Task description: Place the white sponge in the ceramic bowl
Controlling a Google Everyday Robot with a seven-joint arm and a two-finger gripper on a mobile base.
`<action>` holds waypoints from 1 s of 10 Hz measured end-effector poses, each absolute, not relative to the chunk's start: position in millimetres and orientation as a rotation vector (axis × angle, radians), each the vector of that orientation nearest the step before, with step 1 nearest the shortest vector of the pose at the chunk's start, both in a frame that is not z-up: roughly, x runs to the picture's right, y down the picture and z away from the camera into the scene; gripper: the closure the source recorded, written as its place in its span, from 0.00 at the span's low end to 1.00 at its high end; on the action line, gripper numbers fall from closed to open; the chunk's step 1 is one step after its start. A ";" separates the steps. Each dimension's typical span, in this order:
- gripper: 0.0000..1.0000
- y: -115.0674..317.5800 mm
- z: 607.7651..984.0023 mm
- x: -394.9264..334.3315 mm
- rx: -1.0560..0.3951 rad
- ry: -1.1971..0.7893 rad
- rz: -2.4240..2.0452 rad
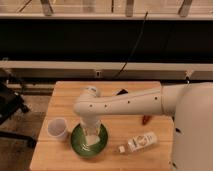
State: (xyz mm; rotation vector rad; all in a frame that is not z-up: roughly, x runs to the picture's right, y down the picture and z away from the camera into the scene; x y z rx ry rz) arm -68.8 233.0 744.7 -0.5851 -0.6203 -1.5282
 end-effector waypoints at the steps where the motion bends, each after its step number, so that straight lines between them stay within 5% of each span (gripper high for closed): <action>1: 0.80 234.1 744.8 -69.4 -0.587 -0.625 -1.537; 7: 0.22 240.2 745.7 -74.9 -0.601 -0.667 -1.558; 10: 0.20 240.4 745.2 -75.2 -0.604 -0.671 -1.560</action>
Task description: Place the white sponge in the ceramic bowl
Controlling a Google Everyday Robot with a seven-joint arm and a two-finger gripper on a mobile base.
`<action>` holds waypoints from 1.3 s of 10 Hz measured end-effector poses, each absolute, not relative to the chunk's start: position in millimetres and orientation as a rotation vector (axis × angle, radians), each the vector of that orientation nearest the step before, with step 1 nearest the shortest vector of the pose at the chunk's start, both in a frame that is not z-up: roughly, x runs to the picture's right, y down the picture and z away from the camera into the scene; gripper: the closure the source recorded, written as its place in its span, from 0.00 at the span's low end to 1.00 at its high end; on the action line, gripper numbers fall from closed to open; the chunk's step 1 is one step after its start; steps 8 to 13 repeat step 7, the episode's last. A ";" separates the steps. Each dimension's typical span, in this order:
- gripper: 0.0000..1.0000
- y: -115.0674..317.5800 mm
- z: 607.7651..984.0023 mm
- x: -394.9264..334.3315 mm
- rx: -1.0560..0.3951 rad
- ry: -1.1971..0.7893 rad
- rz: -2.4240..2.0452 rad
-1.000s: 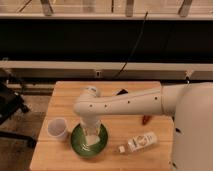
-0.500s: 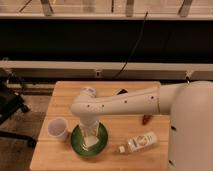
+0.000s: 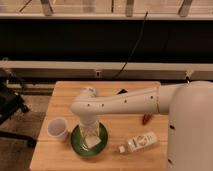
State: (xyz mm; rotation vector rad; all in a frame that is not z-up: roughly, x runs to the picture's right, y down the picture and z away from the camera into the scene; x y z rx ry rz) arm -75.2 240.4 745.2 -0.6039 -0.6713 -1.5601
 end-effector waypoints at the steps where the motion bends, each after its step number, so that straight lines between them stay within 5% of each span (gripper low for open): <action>1: 0.20 239.6 744.2 -75.3 -0.602 -0.669 -1.563; 13: 0.20 228.3 734.1 -71.6 -0.579 -0.645 -1.551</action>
